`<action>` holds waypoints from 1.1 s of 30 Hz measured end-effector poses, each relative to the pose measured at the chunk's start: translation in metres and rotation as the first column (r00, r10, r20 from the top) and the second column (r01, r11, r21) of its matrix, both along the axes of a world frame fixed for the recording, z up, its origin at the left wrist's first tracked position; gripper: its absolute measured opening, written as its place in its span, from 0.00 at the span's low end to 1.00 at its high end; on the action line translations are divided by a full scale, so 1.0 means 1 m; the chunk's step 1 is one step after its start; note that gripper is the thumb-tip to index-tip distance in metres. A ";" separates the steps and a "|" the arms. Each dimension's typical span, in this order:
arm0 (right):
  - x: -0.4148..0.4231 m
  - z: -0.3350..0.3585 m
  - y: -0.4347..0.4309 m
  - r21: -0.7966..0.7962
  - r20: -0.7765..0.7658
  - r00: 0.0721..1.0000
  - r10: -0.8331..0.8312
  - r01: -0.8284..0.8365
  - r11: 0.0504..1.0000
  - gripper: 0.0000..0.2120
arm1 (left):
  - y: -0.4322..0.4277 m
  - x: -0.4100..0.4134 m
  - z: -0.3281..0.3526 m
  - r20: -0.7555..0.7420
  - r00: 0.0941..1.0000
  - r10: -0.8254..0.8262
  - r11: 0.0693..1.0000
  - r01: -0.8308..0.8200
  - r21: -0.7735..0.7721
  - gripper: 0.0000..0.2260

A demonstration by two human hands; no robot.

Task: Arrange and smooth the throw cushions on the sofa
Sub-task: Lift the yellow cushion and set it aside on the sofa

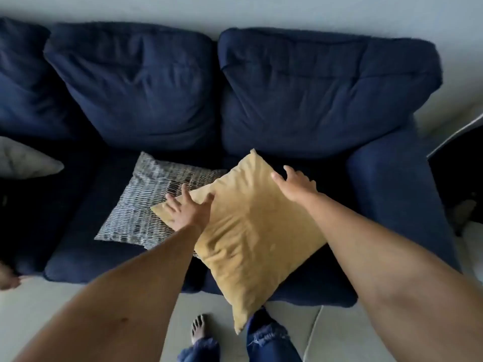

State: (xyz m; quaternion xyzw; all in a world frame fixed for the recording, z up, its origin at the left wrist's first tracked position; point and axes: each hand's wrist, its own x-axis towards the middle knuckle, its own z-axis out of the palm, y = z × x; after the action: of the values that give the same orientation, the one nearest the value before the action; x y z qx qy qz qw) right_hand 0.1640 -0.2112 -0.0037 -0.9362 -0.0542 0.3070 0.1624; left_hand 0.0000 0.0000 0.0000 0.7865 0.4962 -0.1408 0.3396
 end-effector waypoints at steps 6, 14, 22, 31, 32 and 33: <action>0.008 -0.077 -0.009 -0.019 -0.055 0.995 -0.080 0.079 0.997 0.39 | -0.026 -0.032 -0.078 0.014 0.929 0.371 0.924 -0.367 -0.108 0.47; 0.027 -0.132 -0.011 0.094 -0.155 0.981 -0.119 0.135 0.986 0.45 | -0.028 -0.015 -0.120 0.230 0.830 0.508 0.861 -0.484 -0.154 0.52; 0.016 -0.110 -0.011 0.346 -0.189 0.966 -0.176 0.233 0.909 0.43 | -0.039 0.011 -0.097 0.389 0.787 0.478 0.878 -0.445 -0.178 0.52; 0.027 -0.056 -0.078 0.649 0.120 0.837 -0.535 0.341 0.680 0.39 | -0.055 0.111 -0.023 0.758 0.650 0.060 0.998 -0.044 -0.041 0.48; 0.034 -0.050 -0.084 0.685 0.153 0.793 -0.590 0.345 0.641 0.39 | -0.056 0.129 -0.015 0.792 0.611 0.012 1.000 -0.001 -0.015 0.48; 0.041 -0.046 -0.089 0.718 0.178 0.747 -0.640 0.346 0.604 0.39 | -0.057 0.146 -0.008 0.818 0.574 -0.034 0.999 0.039 0.014 0.48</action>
State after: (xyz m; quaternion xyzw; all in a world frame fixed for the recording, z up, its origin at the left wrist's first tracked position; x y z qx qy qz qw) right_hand 0.2054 -0.3001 -0.0499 -0.8395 0.0782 0.0014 0.5377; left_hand 0.1461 -0.0569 -0.0084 0.7719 0.2670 0.2293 0.5294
